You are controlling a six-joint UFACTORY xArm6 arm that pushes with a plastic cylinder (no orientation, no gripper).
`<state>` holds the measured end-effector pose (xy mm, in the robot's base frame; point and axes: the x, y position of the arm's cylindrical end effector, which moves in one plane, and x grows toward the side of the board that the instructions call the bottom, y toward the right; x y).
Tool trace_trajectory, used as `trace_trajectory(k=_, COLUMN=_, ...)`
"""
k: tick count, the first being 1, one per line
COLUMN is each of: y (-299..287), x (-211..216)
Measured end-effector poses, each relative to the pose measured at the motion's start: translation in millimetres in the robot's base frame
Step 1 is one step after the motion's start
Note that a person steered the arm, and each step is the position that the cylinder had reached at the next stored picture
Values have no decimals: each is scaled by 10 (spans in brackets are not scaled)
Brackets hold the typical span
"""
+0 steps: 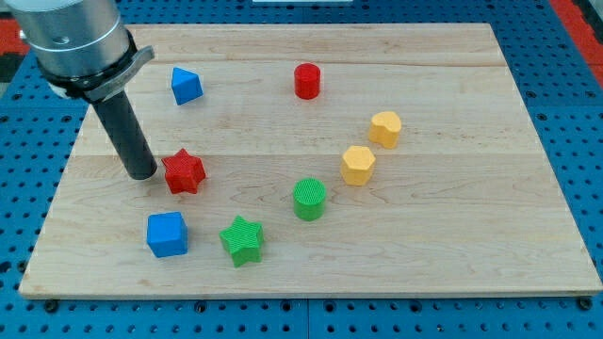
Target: Place the triangle above the red star
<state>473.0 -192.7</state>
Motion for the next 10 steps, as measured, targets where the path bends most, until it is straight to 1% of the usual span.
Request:
trace_trajectory(k=1, y=-151, x=-516)
trace_trajectory(k=2, y=-352, x=-1321)
trace_trajectory(k=3, y=-210, x=-1681)
trace_trajectory(k=4, y=222, x=-1670)
trace_trajectory(k=6, y=286, x=-1027)
trace_trajectory(k=7, y=137, x=-1374)
trace_trajectory(k=8, y=347, x=-1557)
trace_trajectory(k=9, y=401, x=-1452)
trace_trajectory(k=10, y=394, x=-1103)
